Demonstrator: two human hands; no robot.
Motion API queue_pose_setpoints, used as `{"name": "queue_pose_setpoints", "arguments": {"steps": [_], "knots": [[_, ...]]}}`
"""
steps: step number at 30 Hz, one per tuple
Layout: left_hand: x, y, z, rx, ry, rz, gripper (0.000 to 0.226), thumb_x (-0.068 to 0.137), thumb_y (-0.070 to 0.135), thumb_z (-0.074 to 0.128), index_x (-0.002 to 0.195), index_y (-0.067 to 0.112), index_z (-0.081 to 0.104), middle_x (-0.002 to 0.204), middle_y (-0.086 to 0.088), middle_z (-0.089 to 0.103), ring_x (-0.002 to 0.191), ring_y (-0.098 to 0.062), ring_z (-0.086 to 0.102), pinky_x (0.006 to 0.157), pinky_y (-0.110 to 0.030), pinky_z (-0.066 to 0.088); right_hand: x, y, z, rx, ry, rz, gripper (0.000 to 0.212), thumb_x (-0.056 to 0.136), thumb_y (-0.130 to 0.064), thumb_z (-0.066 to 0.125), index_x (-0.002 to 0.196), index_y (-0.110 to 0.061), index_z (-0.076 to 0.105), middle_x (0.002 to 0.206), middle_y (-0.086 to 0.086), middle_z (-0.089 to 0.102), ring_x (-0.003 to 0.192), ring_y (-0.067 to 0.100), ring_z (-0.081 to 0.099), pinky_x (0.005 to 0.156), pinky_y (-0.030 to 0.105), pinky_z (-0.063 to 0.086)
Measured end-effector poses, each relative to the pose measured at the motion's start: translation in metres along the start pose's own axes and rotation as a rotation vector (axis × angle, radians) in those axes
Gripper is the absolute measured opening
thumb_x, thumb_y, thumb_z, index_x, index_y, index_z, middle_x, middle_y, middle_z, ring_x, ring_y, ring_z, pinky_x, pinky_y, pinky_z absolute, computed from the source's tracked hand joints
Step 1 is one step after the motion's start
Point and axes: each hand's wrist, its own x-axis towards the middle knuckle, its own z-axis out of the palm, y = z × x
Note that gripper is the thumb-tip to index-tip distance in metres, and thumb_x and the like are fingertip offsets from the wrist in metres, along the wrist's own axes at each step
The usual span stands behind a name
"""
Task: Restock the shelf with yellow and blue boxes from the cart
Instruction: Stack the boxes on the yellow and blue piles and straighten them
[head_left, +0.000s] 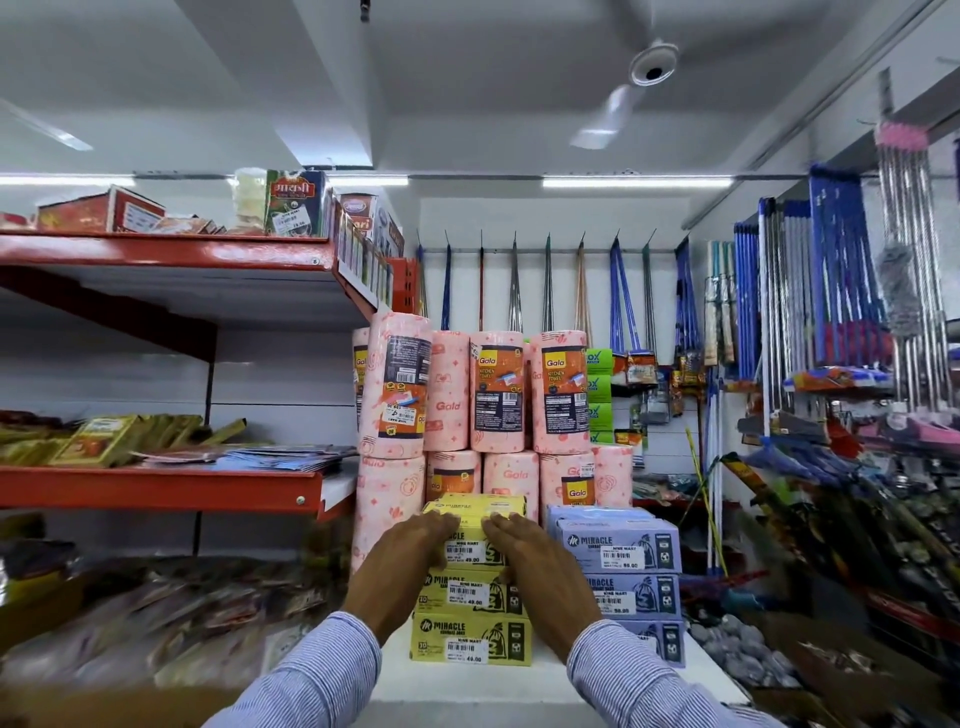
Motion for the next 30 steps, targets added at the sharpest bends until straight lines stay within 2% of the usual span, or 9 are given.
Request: {"name": "queue_pose_setpoints", "arguments": {"steps": [5,8,11,14,17,19,22,25,30], "knots": [[-0.002,0.000,0.003,0.092,0.038,0.047,0.044,0.088,0.012,0.066,0.128,0.024,0.054,0.124,-0.003,0.066,0.104,-0.017,0.063,0.090,-0.031,0.055,0.000,0.003,0.009,-0.042,0.008,-0.032,0.060,0.094,-0.011,0.057,0.146,-0.016,0.029,0.154,0.006,0.032,0.142,0.024,0.024,0.113,0.039,0.027],[-0.005,0.008,0.007,0.173,0.087,0.125,0.053,0.083,0.024,0.074,0.132,0.017,0.054,0.139,-0.006,0.057,0.131,-0.026,0.050,0.110,-0.040,0.030,-0.007,0.021,0.016,-0.156,0.057,-0.066,0.069,0.087,-0.028,0.068,0.144,-0.015,0.032,0.151,0.010,0.036,0.140,0.029,0.031,0.112,0.042,0.027],[0.004,0.031,0.010,0.225,0.143,0.244,0.056,0.078,0.025,0.079,0.128,0.014,0.058,0.133,-0.007,0.062,0.127,-0.025,0.054,0.108,-0.041,0.029,-0.021,0.043,0.004,-0.275,0.103,-0.080,0.067,0.090,-0.031,0.063,0.145,-0.012,0.029,0.153,0.013,0.032,0.140,0.032,0.027,0.113,0.047,0.027],[0.018,0.061,0.023,0.188,0.144,0.320,0.053,0.083,0.023,0.075,0.130,0.012,0.056,0.135,-0.009,0.060,0.129,-0.025,0.052,0.111,-0.038,0.024,-0.038,0.071,-0.010,-0.349,0.088,-0.029,0.071,0.090,-0.026,0.062,0.147,-0.012,0.023,0.155,0.012,0.027,0.142,0.033,0.022,0.115,0.051,0.025],[0.029,0.089,0.038,0.115,0.081,0.331,0.050,0.093,0.024,0.061,0.139,0.012,0.046,0.146,-0.009,0.049,0.138,-0.024,0.040,0.116,-0.031,0.014,-0.054,0.099,-0.020,-0.302,0.107,0.062,0.077,0.087,-0.031,0.068,0.147,-0.016,0.023,0.154,0.008,0.031,0.142,0.031,0.021,0.118,0.047,0.015],[0.036,0.105,0.047,0.072,0.049,0.325,0.050,0.096,0.025,0.055,0.143,0.013,0.039,0.152,-0.009,0.041,0.142,-0.023,0.032,0.117,-0.028,0.009,-0.059,0.115,-0.026,-0.277,0.093,0.102,0.080,0.082,-0.035,0.073,0.145,-0.016,0.027,0.152,0.010,0.035,0.141,0.034,0.024,0.115,0.049,0.023],[0.044,0.121,0.058,0.070,0.006,0.292,0.052,0.097,0.024,0.053,0.145,0.014,0.036,0.154,-0.008,0.037,0.143,-0.023,0.029,0.119,-0.032,0.014,-0.062,0.131,-0.031,-0.193,0.039,0.147,0.080,0.084,-0.029,0.072,0.147,-0.019,0.024,0.154,0.011,0.030,0.141,0.039,0.021,0.106,0.054,0.038],[0.045,0.125,0.066,0.057,-0.027,0.234,0.048,0.094,0.018,0.057,0.139,0.015,0.044,0.145,-0.008,0.049,0.134,-0.024,0.042,0.111,-0.035,0.033,-0.063,0.137,-0.032,-0.082,-0.021,0.162,0.074,0.094,-0.024,0.060,0.150,-0.025,0.012,0.160,0.002,0.012,0.145,0.030,0.007,0.107,0.046,0.040],[0.047,0.128,0.068,0.004,-0.010,0.218,0.037,0.093,0.015,0.058,0.129,0.020,0.053,0.133,-0.004,0.061,0.118,-0.019,0.057,0.095,-0.029,0.047,-0.062,0.143,-0.031,-0.040,0.020,0.132,0.068,0.094,-0.016,0.056,0.150,-0.022,0.017,0.159,0.003,0.016,0.144,0.028,0.010,0.107,0.047,0.040]]}}
